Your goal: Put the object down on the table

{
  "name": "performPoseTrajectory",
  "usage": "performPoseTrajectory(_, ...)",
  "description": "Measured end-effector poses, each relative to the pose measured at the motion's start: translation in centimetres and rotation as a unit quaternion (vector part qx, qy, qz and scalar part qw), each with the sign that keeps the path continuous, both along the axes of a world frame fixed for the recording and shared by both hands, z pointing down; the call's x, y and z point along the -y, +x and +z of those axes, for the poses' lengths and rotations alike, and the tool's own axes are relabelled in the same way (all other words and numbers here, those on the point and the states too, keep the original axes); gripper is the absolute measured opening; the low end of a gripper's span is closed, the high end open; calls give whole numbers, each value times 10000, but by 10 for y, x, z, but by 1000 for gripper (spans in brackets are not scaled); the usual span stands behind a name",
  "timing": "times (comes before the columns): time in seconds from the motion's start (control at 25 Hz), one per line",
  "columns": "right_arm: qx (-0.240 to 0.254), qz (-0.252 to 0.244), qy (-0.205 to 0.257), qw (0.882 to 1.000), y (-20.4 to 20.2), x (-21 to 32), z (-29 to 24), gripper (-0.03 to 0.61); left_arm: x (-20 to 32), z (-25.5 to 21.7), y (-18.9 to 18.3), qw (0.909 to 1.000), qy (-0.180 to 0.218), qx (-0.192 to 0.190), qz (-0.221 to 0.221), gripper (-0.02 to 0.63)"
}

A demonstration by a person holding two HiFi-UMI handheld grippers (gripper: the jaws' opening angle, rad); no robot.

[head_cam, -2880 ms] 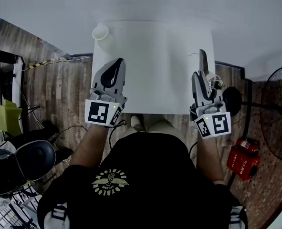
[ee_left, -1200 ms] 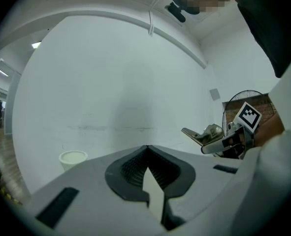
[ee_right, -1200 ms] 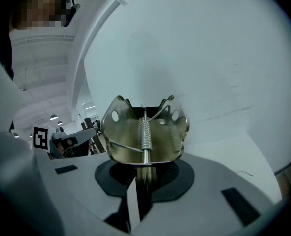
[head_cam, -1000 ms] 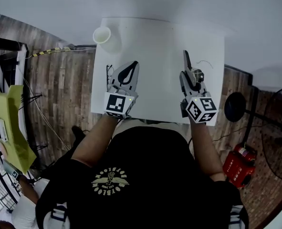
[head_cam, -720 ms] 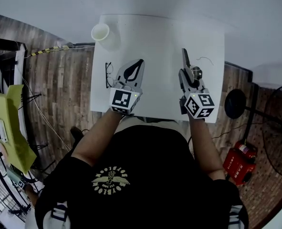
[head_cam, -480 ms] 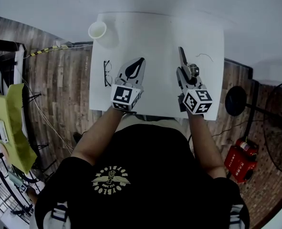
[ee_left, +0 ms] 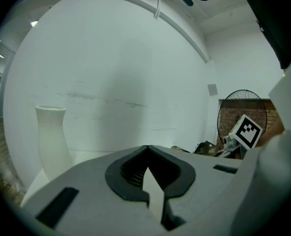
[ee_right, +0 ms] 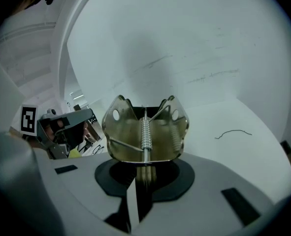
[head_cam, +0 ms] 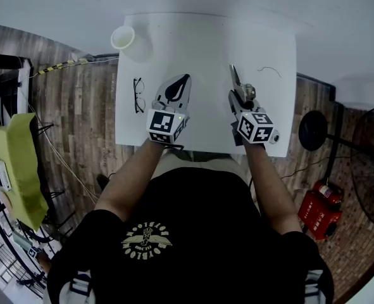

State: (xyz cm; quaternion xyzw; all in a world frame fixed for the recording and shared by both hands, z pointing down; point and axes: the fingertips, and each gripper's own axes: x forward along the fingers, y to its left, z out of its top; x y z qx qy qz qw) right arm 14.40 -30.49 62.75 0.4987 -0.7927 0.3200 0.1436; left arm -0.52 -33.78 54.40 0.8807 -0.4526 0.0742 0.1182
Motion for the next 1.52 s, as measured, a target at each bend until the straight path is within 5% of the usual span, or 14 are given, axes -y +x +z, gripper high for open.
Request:
performPoseTrajectory(0.44, 0, -173, -318, 9993, -11, -3, 31, 61, -1, -8, -18, 9987, 482, -62, 178, 6)
performPoseTrajectory(1.36, -160, -48, -1130, 9935, -18, -19, 94, 64, -33, 18, -17, 9992, 331, -18, 229, 6)
performPoseTrajectory(1.52, -254, -18, -1183, 9926, -12, -20, 100, 120, -31, 16, -18, 9992, 306, 12, 247, 6)
